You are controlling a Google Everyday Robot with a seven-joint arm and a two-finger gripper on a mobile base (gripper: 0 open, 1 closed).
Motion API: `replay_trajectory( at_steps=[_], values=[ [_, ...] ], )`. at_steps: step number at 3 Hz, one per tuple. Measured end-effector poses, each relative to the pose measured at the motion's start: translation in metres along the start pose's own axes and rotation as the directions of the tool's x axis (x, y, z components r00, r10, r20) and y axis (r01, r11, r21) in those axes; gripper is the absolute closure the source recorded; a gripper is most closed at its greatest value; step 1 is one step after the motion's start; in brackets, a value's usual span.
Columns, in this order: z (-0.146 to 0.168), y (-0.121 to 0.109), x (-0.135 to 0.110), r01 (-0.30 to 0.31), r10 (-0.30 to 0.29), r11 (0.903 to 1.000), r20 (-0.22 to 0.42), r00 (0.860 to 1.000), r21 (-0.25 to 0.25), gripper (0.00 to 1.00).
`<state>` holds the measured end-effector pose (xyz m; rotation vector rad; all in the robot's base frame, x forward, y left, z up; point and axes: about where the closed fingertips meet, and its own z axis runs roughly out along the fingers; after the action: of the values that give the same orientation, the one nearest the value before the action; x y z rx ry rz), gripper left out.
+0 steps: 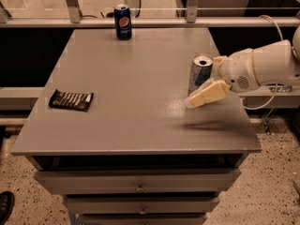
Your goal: Move redbull can near pepsi can
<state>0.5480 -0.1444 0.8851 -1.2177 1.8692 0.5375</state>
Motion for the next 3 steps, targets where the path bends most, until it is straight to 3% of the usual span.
replay_trajectory(
  at_steps=[1,3],
  values=[
    [0.008,-0.010,-0.015,-0.040,0.035,0.9983,0.104,0.994,0.042,0.48],
    [0.009,-0.032,-0.045,-0.019,0.000,0.9945,0.178,0.984,0.103,0.95]
  ],
)
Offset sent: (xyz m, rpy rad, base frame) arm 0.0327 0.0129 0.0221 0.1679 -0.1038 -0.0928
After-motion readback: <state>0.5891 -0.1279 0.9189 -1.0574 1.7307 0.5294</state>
